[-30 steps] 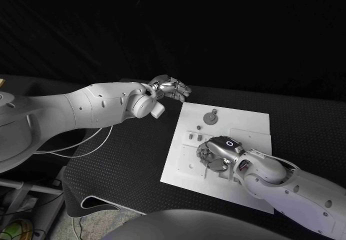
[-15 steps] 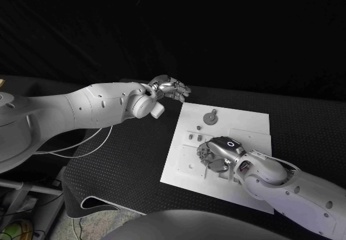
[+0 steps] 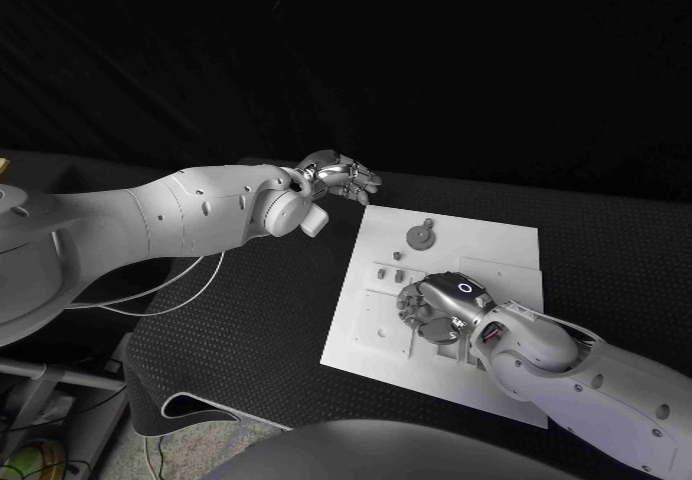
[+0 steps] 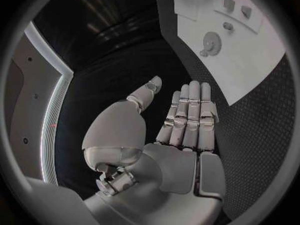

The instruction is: Assemble the parts on the task board

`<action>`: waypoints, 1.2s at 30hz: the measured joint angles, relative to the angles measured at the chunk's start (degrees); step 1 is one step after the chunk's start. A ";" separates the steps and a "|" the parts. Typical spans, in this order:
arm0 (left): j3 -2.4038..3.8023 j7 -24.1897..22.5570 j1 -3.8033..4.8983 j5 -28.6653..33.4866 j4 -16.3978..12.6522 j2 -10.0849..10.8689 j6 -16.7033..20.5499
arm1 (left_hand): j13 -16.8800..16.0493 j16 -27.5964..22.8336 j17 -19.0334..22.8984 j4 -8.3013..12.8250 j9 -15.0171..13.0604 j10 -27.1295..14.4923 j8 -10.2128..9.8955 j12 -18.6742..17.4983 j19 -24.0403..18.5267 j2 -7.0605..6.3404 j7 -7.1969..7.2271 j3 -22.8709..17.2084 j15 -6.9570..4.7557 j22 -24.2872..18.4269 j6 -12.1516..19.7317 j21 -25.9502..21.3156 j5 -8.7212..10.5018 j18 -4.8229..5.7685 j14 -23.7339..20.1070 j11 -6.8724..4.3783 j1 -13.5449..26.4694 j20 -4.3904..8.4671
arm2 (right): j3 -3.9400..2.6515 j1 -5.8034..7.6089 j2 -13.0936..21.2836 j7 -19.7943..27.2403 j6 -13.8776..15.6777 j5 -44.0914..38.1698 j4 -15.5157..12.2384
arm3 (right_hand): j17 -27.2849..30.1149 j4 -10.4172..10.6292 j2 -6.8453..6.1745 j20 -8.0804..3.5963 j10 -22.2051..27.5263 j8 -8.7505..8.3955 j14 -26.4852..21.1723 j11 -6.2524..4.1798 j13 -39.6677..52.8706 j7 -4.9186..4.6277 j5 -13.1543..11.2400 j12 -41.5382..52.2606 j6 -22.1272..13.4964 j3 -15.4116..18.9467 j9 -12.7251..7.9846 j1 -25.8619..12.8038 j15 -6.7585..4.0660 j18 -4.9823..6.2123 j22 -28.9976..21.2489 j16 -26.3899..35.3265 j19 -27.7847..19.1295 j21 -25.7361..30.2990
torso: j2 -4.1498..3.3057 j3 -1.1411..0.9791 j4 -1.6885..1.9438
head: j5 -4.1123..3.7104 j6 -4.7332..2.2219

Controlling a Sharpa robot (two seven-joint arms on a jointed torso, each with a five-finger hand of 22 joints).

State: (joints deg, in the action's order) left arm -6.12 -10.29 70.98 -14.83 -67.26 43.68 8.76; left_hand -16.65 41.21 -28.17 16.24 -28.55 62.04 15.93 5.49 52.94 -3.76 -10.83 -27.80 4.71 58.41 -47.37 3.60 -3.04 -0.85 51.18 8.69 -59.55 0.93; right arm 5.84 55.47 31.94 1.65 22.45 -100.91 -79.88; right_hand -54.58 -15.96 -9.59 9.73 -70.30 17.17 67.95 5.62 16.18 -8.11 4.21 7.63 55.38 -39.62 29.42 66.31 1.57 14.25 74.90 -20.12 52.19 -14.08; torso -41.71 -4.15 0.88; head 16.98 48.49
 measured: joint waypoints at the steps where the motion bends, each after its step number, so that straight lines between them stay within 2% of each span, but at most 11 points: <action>1: 0.00 0.00 0.00 0.00 0.00 0.01 0.00 | 0.03 0.00 0.00 0.00 0.00 0.00 0.00 0.00 0.00 0.00 0.00 0.00 0.00 0.00 0.00 0.00 0.00 0.00 0.00 0.00 0.00 0.00 | 0.00 0.02 0.08 -0.08 0.06 -0.02 -0.05 | -0.01 0.00 0.00 0.00 0.00 0.00 0.00 0.00 0.04 0.00 0.00 0.00 0.00 0.00 0.00 0.00 0.00 0.00 0.00 0.00 0.00 0.00 | 0.00 0.00 0.00 | -0.03 0.00; 14: 0.00 0.00 0.00 0.01 0.12 0.14 0.00 | 0.04 0.00 -0.05 0.00 0.00 0.00 0.00 0.00 0.00 0.00 0.00 0.00 0.00 -0.05 0.00 0.00 0.00 0.01 0.00 0.00 0.00 0.00 | 0.09 0.84 1.18 -0.58 0.50 0.15 -1.76 | -0.10 0.00 0.00 0.00 -0.13 0.00 0.00 -0.11 0.18 0.00 0.00 0.00 0.00 0.00 0.00 0.00 0.00 0.00 0.00 0.00 0.00 -0.23 | -0.01 -0.03 -0.02 | -0.35 -0.11; 21: 0.00 0.00 0.00 0.01 0.18 0.14 0.00 | 0.04 0.00 -0.10 0.00 0.00 0.00 0.00 0.00 0.00 0.00 0.00 0.00 0.00 -0.05 0.00 0.00 0.00 0.00 0.00 0.00 0.00 0.00 | 0.01 1.31 2.11 -0.61 0.87 0.71 -3.03 | -0.15 0.16 -0.23 0.00 -0.13 0.00 0.00 -0.11 0.25 0.01 0.00 0.00 0.01 0.16 0.00 -0.23 0.00 0.00 0.00 0.00 0.00 -0.46 | -0.01 -0.05 -0.04 | -0.62 -0.42; 25: -0.01 -0.01 0.00 0.01 0.57 0.04 0.01 | 0.03 0.00 -0.10 0.00 -0.01 0.00 0.00 0.00 0.00 0.00 0.00 0.00 0.00 -0.05 0.00 0.00 0.00 0.00 0.00 0.00 0.00 0.00 | -0.69 2.50 3.05 -0.56 0.98 1.74 -4.01 | -0.17 0.16 -0.23 0.00 -0.13 0.00 0.00 -0.11 0.36 0.01 0.00 0.06 0.01 0.16 0.00 -0.23 0.00 0.00 0.00 0.00 0.00 -0.46 | 0.01 -0.05 -0.06 | -1.02 -0.85; 29: -0.01 -0.12 0.00 0.02 1.28 -0.14 0.02 | 0.03 -0.22 -0.16 0.00 -0.01 0.00 0.22 0.00 0.00 0.00 0.00 0.00 -0.20 -0.11 0.00 0.00 0.00 0.00 0.20 0.00 0.00 0.00 | -1.53 4.46 4.77 -0.42 0.84 3.87 -5.30 | -0.28 0.48 -0.23 0.00 -0.34 0.00 0.00 -0.32 0.52 0.01 0.00 0.28 0.01 0.16 0.00 -0.23 0.00 0.00 0.00 0.00 0.01 -0.80 | 0.08 -0.02 -0.13 | -1.58 -1.53; 33: -0.02 -0.29 -0.01 0.07 2.08 -0.39 0.05 | 0.03 -0.22 -0.23 0.00 -0.01 0.00 0.22 0.23 0.00 0.00 0.00 0.00 0.01 -0.11 0.00 0.00 0.00 0.00 0.41 0.00 0.00 0.00 | -2.14 6.56 6.80 -0.13 0.15 6.90 -6.42 | -0.41 0.48 -0.23 0.00 -0.55 -0.32 0.23 -0.52 0.71 -0.28 0.00 0.28 -0.28 0.16 0.00 -0.23 -0.23 0.00 0.00 0.00 0.00 -1.12 | 0.18 0.02 -0.28 | -2.33 -2.61; 36: -0.03 -0.51 -0.04 0.16 2.52 -0.55 0.06 | 0.03 -0.22 -0.23 0.00 -0.01 0.00 0.22 0.23 0.00 0.00 0.00 0.00 0.01 -0.17 0.00 0.00 0.00 0.00 0.41 0.00 0.00 0.00 | -2.31 8.45 8.75 0.12 -0.99 9.77 -7.35 | -0.44 0.96 -0.23 0.00 -0.55 -0.33 0.24 -0.52 0.83 -0.36 0.00 0.28 -0.76 0.32 0.01 -0.23 -0.23 0.00 0.00 -0.01 0.01 -1.42 | 0.34 0.05 -0.46 | -3.14 -3.62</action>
State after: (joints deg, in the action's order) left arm -6.15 -10.80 70.94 -14.67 -64.74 43.13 8.82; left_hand -16.62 40.99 -28.40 16.24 -28.56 62.04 16.15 5.71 52.94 -3.76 -10.83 -27.80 4.72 58.25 -47.37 3.60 -3.04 -0.85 51.59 8.69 -59.55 0.93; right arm 3.52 63.93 40.69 1.78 21.46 -91.15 -87.23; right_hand -55.03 -15.00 -9.82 9.73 -70.85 16.84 68.19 5.10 17.01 -8.47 4.21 7.91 54.62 -39.29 29.43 66.08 1.34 14.24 74.90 -20.13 52.20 -15.51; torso -41.37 -4.10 0.43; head 13.85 44.87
